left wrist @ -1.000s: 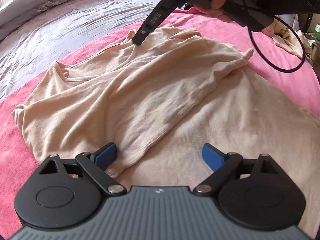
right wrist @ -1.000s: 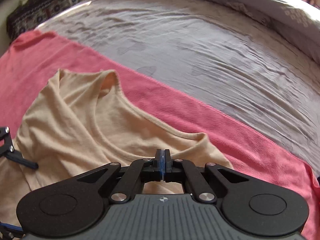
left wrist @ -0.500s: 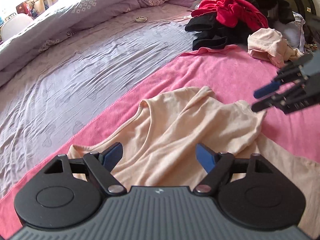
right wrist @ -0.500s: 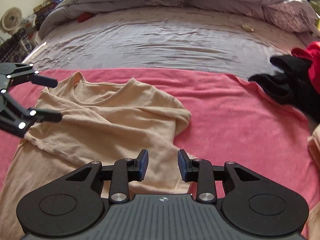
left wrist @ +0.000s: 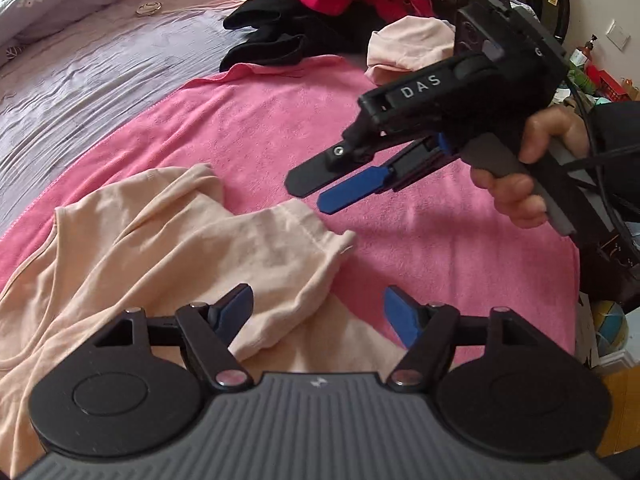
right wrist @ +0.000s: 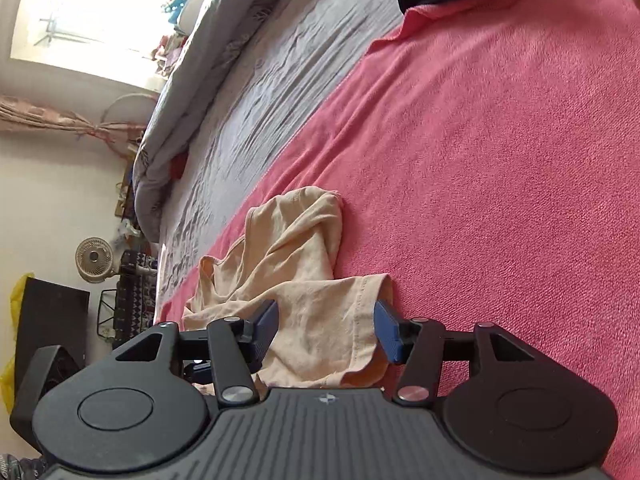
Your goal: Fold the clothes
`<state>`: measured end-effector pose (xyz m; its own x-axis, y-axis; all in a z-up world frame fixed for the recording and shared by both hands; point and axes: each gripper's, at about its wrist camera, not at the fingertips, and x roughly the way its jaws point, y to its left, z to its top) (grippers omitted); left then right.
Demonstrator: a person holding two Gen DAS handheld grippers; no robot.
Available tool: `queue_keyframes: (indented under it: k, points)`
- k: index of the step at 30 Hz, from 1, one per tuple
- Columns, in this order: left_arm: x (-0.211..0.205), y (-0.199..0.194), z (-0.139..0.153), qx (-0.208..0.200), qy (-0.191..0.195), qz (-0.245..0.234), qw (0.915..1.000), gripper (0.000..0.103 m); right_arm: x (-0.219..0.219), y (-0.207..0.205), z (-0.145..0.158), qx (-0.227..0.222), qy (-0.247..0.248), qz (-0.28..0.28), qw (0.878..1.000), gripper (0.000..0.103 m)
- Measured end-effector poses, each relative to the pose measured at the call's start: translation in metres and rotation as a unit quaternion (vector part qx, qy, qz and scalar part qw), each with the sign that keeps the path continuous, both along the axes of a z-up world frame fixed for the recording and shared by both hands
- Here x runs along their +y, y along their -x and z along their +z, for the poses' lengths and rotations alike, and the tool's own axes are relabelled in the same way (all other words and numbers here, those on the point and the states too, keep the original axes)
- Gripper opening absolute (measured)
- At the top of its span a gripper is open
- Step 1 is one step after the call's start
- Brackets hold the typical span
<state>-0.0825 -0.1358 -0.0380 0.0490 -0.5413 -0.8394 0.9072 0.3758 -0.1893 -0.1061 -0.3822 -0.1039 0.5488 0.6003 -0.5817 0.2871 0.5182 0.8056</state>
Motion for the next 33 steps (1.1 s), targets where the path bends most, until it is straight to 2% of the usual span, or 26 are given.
queue_keyframes:
  k: [4,5,11,14,17,19,26,30,33]
  points:
    - [-0.015,0.002,-0.017,0.001,-0.02,0.009,0.9998,0.069,-0.01,-0.008,-0.015,0.014,-0.039,0.0,0.999,0.056]
    - [-0.017,0.002,-0.021,0.004,-0.024,0.012,0.9996,0.06,-0.011,-0.01,-0.019,0.018,-0.047,0.0,0.999,0.056]
    - [-0.011,0.002,-0.023,0.011,-0.013,0.027,0.9995,0.046,-0.017,-0.012,-0.03,0.02,-0.102,-0.016,0.994,0.057]
    - [-0.011,0.003,-0.019,0.004,-0.012,0.024,0.9996,0.033,-0.017,-0.012,-0.034,0.023,-0.113,-0.024,0.993,0.057]
    - [-0.014,0.006,-0.019,-0.013,-0.019,0.009,0.9997,0.029,-0.014,-0.013,-0.038,0.029,-0.124,-0.019,0.992,0.058]
    - [-0.017,0.01,-0.02,-0.026,-0.026,-0.002,0.9993,0.019,-0.014,-0.014,-0.039,0.028,-0.128,-0.014,0.991,0.058]
    - [-0.018,0.01,-0.021,-0.017,-0.016,-0.01,0.9997,0.013,-0.011,-0.02,-0.034,-0.004,-0.141,0.03,0.99,0.059]
    - [-0.018,0.008,-0.022,-0.012,-0.01,-0.009,0.9998,0.006,-0.008,-0.027,-0.035,0.0,-0.095,0.058,0.994,0.057]
    - [-0.019,0.008,-0.019,-0.004,0.003,-0.012,0.9999,0.006,-0.009,-0.027,-0.035,-0.013,-0.094,0.071,0.993,0.056]
